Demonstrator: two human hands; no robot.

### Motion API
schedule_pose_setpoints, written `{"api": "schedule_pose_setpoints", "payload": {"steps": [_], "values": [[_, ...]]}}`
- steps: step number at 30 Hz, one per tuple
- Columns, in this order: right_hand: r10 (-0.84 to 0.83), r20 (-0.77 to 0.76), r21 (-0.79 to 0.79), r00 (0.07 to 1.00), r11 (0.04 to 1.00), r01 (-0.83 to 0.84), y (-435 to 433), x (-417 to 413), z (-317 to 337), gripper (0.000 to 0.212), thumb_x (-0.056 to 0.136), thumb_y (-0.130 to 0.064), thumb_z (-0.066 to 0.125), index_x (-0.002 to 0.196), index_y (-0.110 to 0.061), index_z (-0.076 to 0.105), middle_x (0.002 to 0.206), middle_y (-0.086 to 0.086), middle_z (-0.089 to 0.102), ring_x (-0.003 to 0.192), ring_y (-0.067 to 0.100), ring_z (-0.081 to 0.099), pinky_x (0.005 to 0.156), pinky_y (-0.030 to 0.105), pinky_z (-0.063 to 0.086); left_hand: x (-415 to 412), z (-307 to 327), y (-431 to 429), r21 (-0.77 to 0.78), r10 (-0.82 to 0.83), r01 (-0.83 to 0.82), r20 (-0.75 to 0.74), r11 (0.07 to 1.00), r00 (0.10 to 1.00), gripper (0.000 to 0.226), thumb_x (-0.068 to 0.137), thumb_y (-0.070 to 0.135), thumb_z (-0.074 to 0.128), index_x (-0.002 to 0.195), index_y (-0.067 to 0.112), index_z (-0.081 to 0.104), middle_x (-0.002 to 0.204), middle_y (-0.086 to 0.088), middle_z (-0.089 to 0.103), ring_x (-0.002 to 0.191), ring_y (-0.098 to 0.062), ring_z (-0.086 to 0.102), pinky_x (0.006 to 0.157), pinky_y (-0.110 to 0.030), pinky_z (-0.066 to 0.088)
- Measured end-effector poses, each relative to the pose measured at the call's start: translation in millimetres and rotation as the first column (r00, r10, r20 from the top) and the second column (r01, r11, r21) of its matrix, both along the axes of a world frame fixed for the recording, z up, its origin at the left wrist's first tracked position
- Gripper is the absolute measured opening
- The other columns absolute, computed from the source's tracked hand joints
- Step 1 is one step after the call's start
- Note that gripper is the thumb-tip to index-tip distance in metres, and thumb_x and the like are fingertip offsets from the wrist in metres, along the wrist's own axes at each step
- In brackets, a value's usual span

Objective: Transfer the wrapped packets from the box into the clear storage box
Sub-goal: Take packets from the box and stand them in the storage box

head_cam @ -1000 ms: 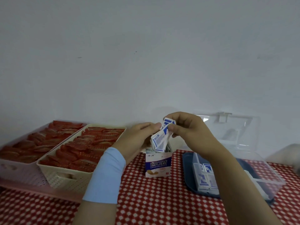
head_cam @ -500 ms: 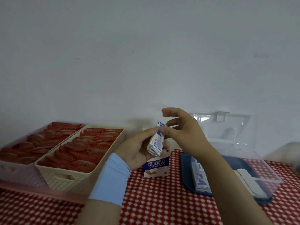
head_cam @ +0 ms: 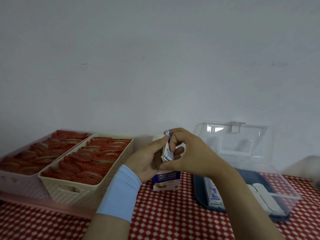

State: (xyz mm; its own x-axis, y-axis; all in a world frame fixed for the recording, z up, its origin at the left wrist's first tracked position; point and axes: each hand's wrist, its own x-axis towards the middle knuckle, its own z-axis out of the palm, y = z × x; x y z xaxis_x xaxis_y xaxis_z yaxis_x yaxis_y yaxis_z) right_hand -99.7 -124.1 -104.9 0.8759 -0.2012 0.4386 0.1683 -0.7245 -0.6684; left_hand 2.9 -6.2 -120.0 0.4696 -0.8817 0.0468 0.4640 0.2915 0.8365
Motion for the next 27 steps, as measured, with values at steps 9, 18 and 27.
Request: {"api": "schedule_pose_setpoints", "payload": {"steps": [9,18,27], "values": [[0.093,0.015,0.384,0.996,0.919,-0.092,-14,-11,7,0.025,0.091,-0.026,0.067,0.113,-0.014,0.062,0.101,0.01,0.068,0.09,0.015,0.068,0.082,0.029,0.056,-4,-4,0,0.053,-0.054,0.05,0.07,0.997,0.996,0.042,0.086,0.024,0.059,0.12,-0.001,0.062,0.101,-0.014,0.073,0.083,-0.023,0.073,0.074,-0.035,0.062],[0.045,-0.285,0.164,0.958,0.987,0.003,-53,-58,39,0.011,0.093,-0.008,0.066,0.088,-0.012,0.075,0.08,0.005,0.072,0.077,0.011,0.062,0.079,0.031,0.051,-45,0,-18,0.156,-0.137,0.107,0.198,0.982,0.971,0.029,0.088,0.019,0.061,0.11,-0.001,0.063,0.101,-0.018,0.074,0.089,-0.028,0.074,0.072,-0.038,0.061],[-0.189,-0.298,0.069,0.936,0.973,0.218,-78,-100,54,0.009,0.093,-0.012,0.065,0.088,-0.016,0.071,0.082,0.0,0.077,0.072,0.009,0.071,0.063,0.024,0.053,-79,27,-60,0.236,0.015,-0.4,0.846,0.885,0.533,0.009,0.083,0.014,0.073,0.092,0.016,0.073,0.08,0.0,0.076,0.07,-0.008,0.07,0.06,-0.017,0.051]]}}
